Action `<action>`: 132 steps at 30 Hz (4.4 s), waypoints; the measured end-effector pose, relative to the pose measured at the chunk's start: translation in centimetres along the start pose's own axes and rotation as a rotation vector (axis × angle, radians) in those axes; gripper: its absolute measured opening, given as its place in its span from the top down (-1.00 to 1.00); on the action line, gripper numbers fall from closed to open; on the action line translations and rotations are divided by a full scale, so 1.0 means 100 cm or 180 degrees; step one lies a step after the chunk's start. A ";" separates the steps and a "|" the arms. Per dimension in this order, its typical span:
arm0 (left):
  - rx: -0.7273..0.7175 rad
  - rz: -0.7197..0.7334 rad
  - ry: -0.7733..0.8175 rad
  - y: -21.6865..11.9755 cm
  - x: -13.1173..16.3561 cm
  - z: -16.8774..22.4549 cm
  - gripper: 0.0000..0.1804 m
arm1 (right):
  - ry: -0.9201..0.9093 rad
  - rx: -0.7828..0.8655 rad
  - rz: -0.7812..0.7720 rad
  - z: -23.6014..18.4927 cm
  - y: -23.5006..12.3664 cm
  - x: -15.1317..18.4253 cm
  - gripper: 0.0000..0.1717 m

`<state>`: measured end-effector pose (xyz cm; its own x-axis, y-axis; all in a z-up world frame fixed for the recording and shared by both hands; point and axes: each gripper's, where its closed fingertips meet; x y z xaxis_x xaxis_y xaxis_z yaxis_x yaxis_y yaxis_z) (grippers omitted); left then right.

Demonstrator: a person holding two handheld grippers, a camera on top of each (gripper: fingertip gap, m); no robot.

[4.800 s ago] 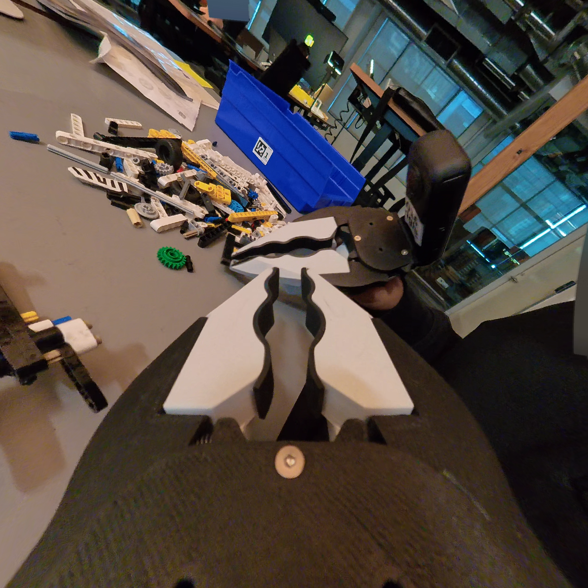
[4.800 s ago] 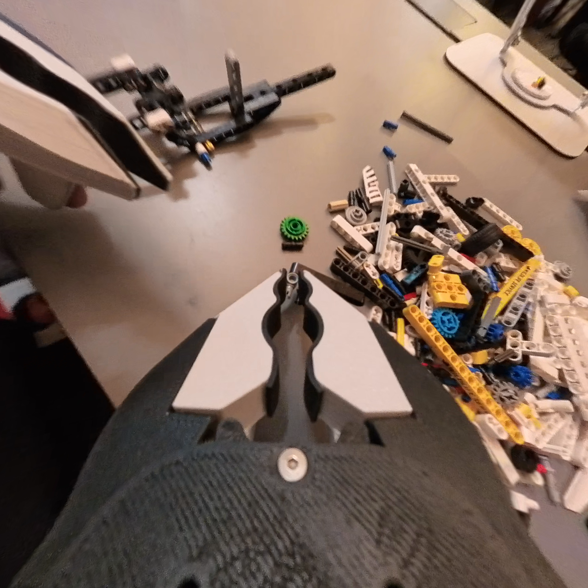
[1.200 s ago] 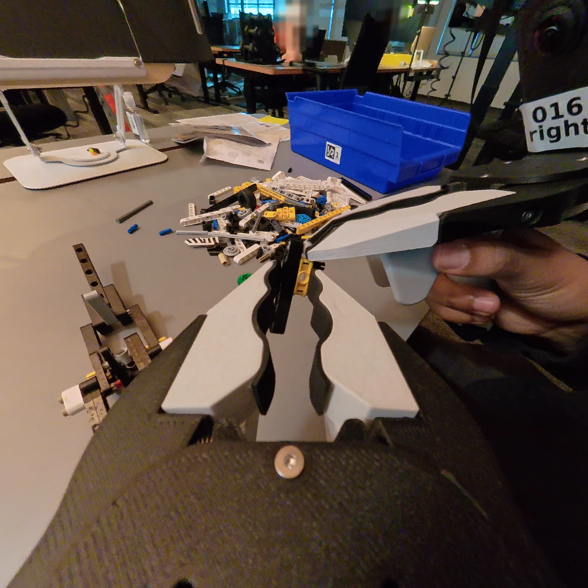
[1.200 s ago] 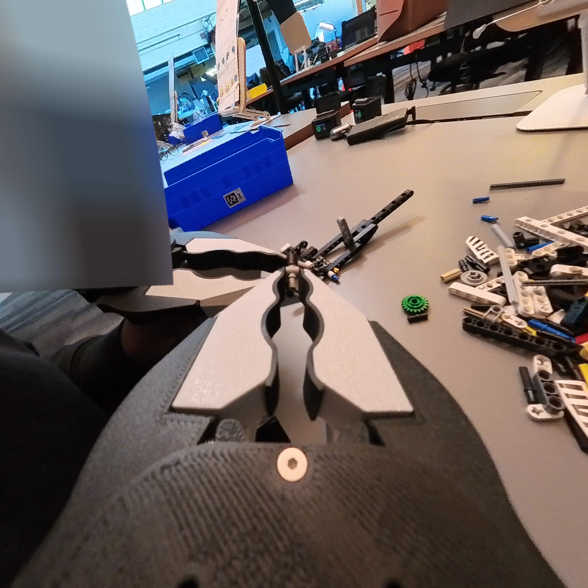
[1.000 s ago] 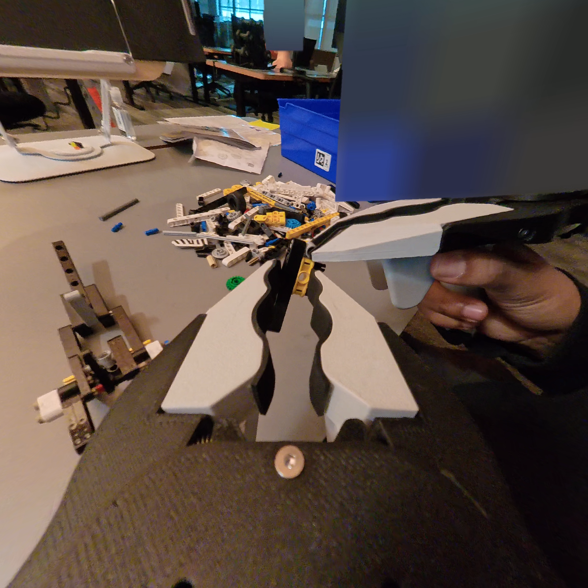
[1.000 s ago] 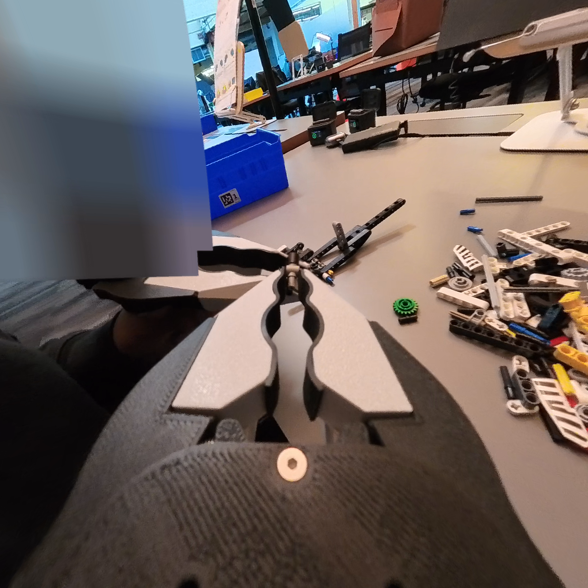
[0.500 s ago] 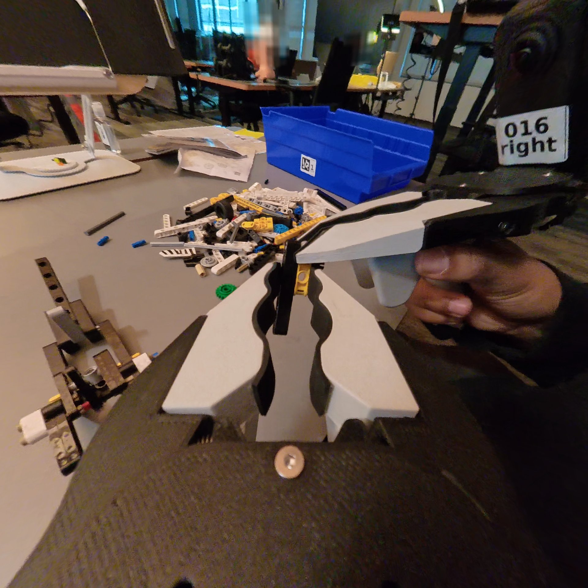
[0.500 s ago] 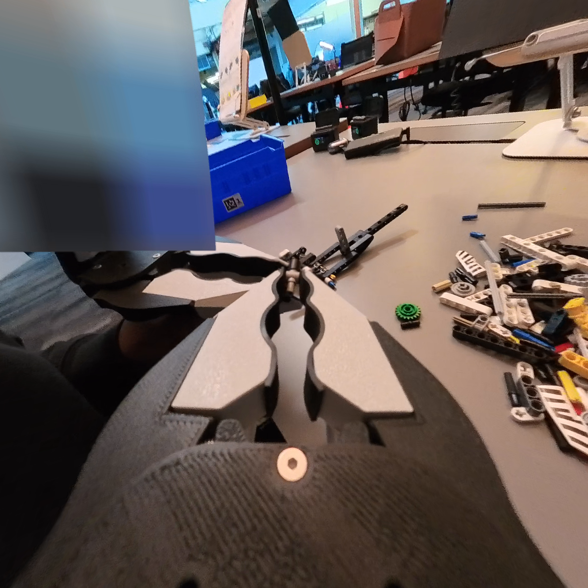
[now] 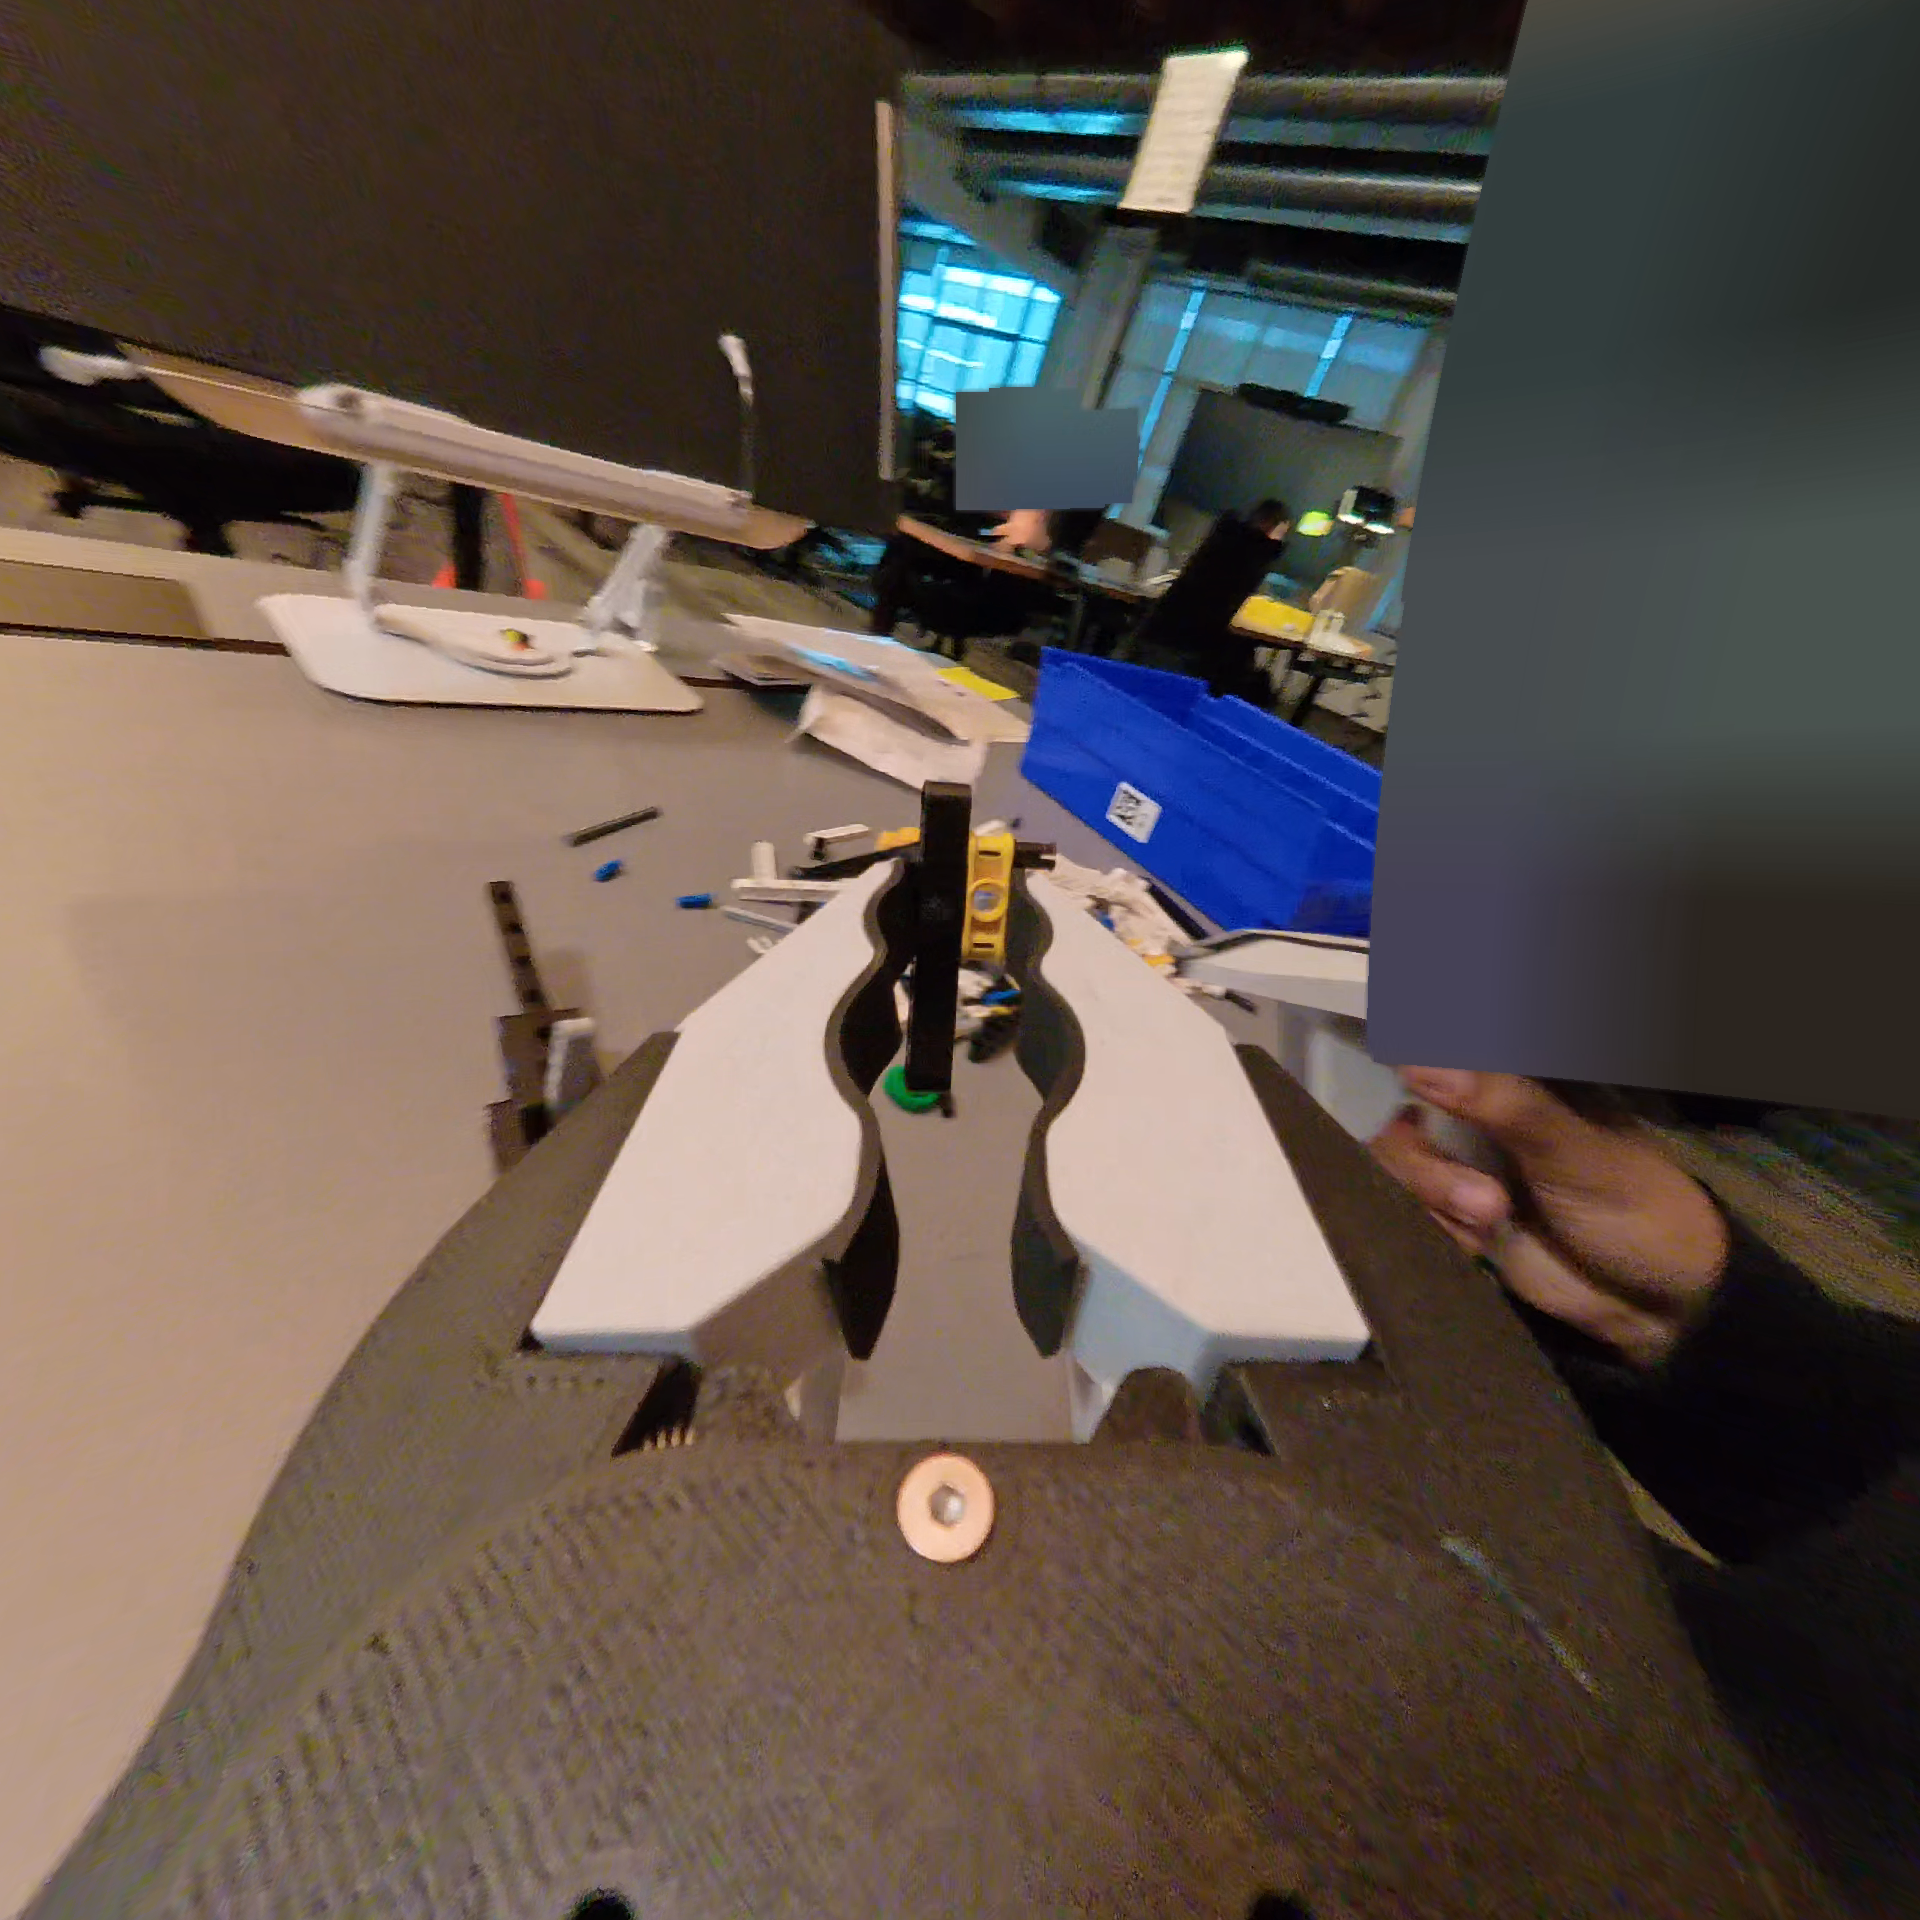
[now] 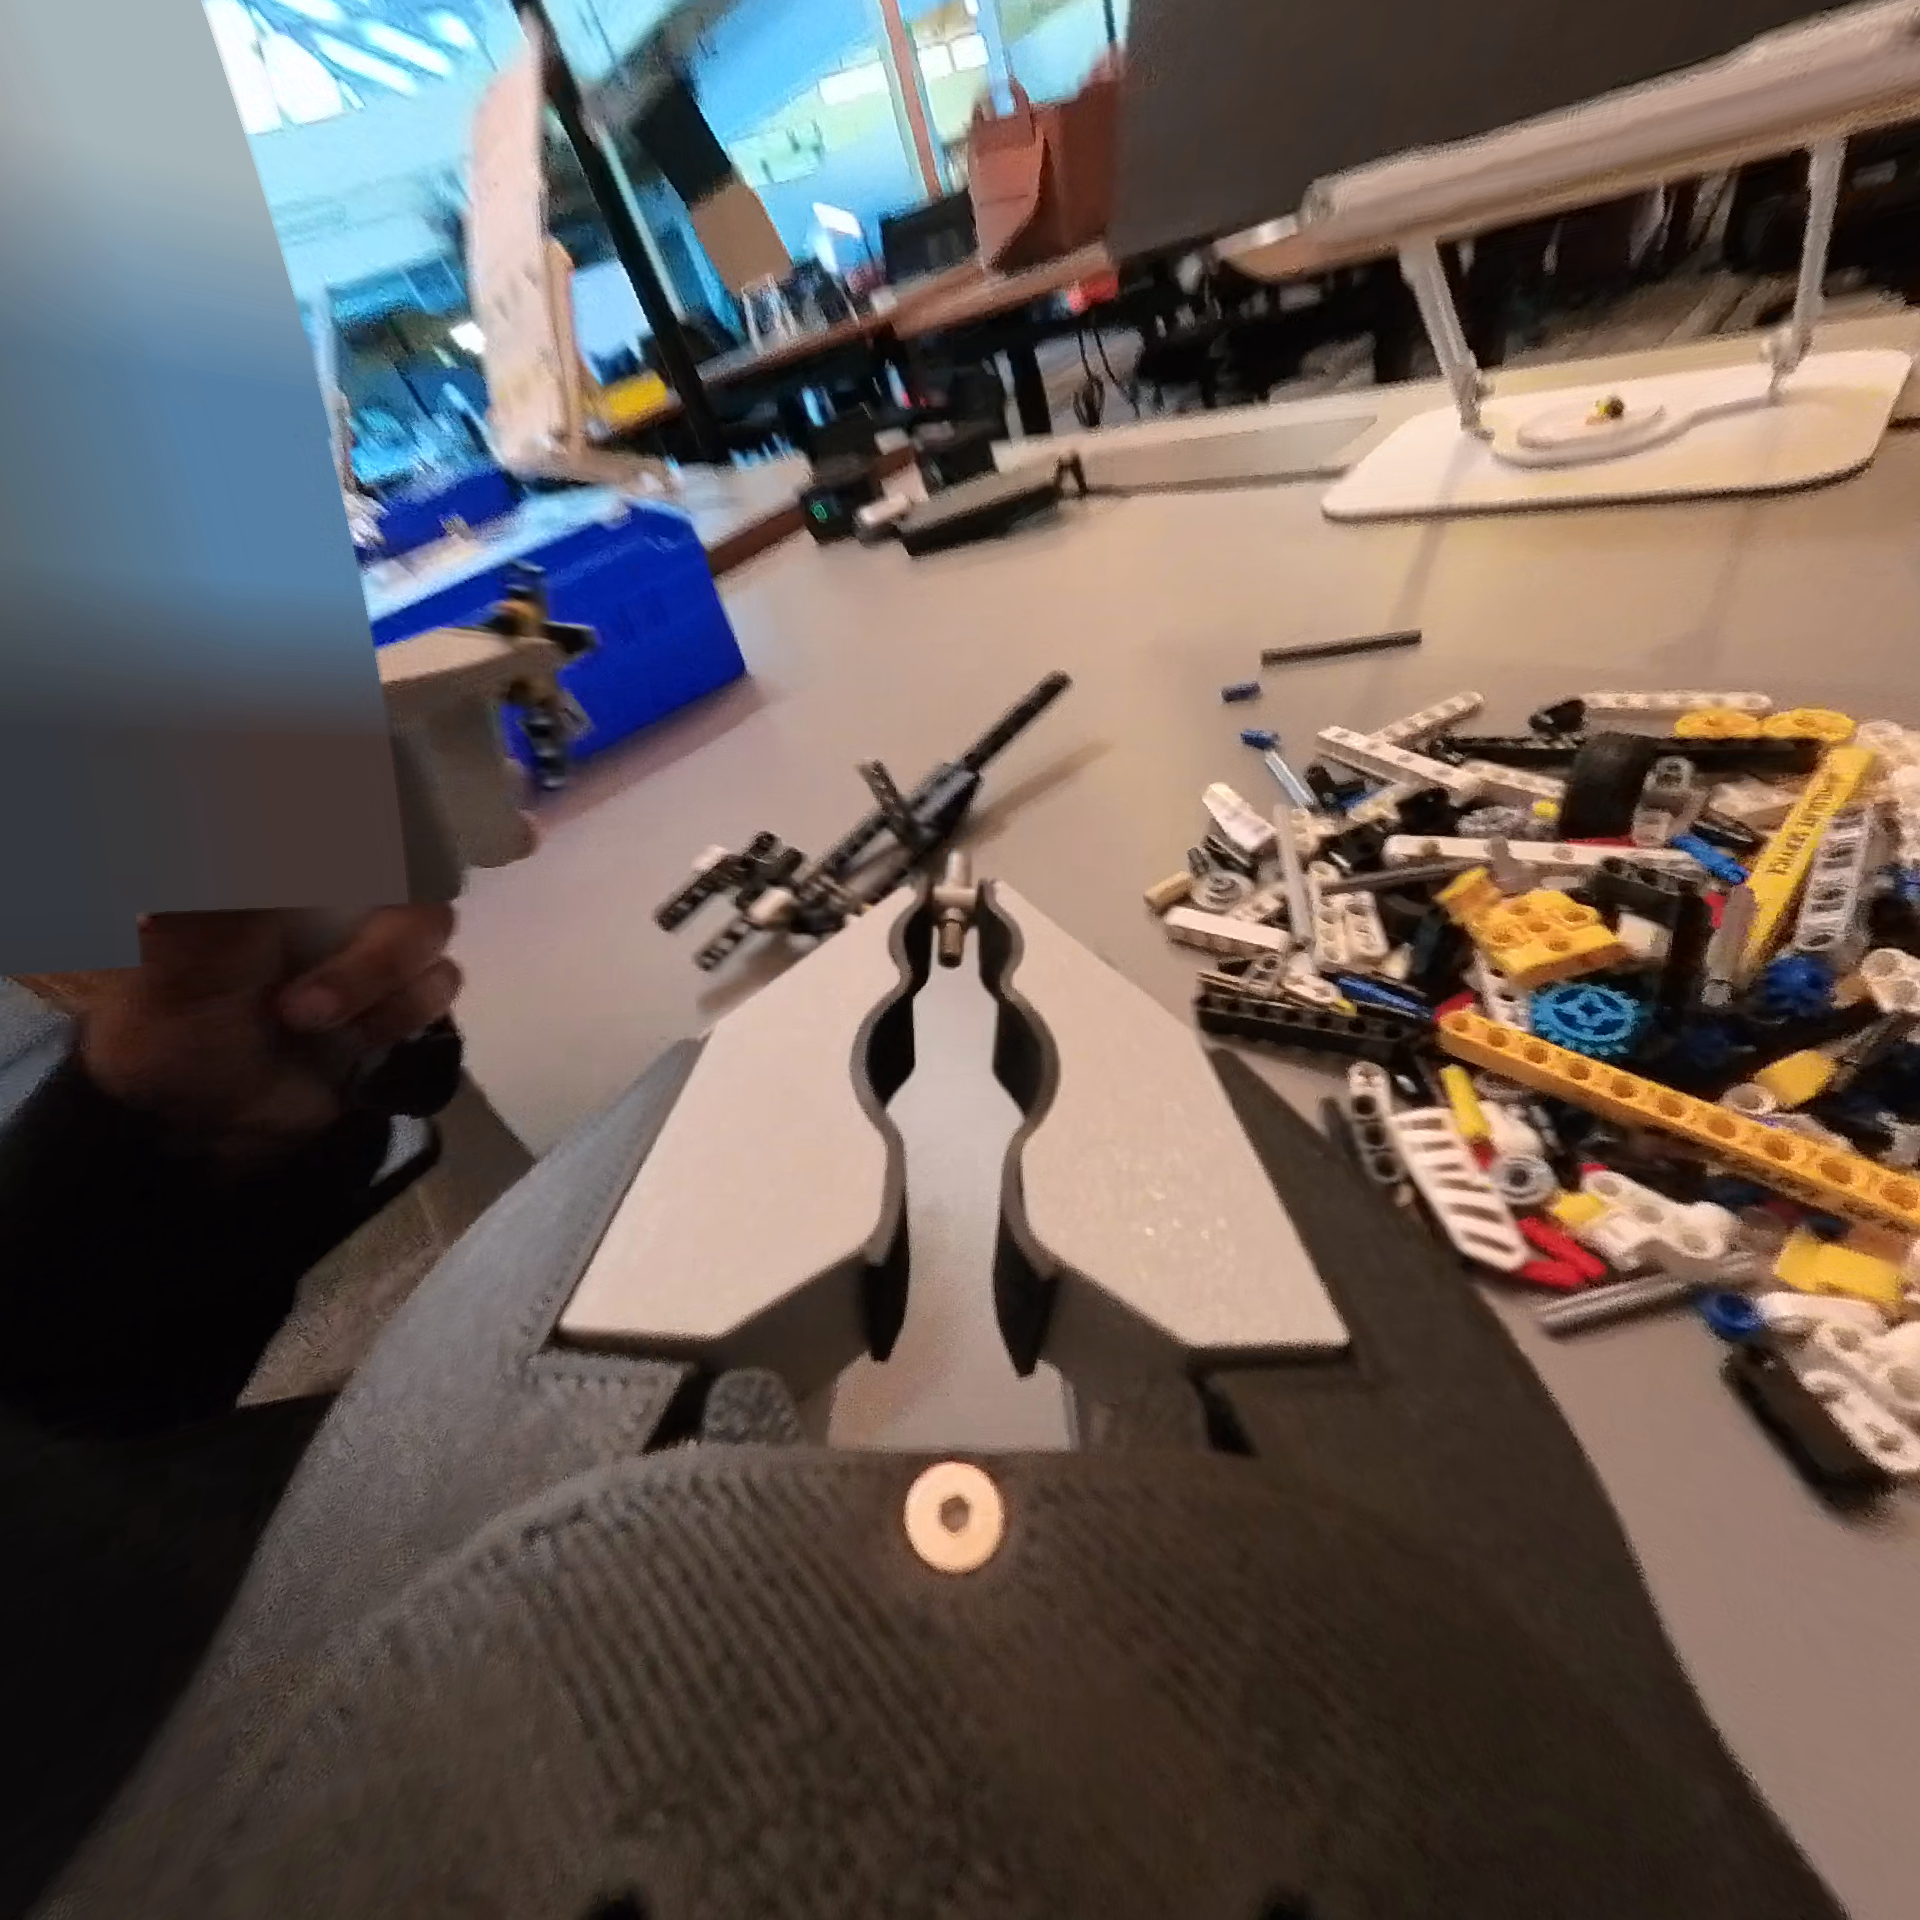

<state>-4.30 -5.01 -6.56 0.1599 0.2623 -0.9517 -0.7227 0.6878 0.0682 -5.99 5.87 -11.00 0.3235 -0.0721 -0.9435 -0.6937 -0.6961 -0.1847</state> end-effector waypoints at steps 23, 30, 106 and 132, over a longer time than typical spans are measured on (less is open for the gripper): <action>0.0597 -0.0244 -0.0762 0.022 0.053 0.022 0.83 | -0.0013 -0.0784 -0.0016 -0.030 0.010 -0.009 0.65; 0.0363 -0.0513 -0.0085 0.026 0.063 0.028 0.83 | 0.0825 -0.1424 -0.0424 -0.068 0.016 0.007 0.57; 0.1695 0.0139 -0.2490 0.027 0.056 0.059 0.95 | 0.1891 -0.1729 0.0011 -0.062 0.009 -0.005 0.95; 0.0636 -0.1664 -0.0856 0.082 0.120 0.029 0.93 | 0.1796 -0.1072 -0.0024 0.019 -0.006 -0.002 0.95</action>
<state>-6.36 5.70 -16.51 0.6413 0.0000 -0.7673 -0.3672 0.8780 -0.3070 -6.86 7.61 -11.21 0.6791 -0.3661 -0.6363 -0.4805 -0.8770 -0.0081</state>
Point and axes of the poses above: each gripper's, where its closed fingertips meet, y out along the fingers, x out of its underside, z = x × y across the jaws, and after that the axes turned 8 degrees about x, right-handed
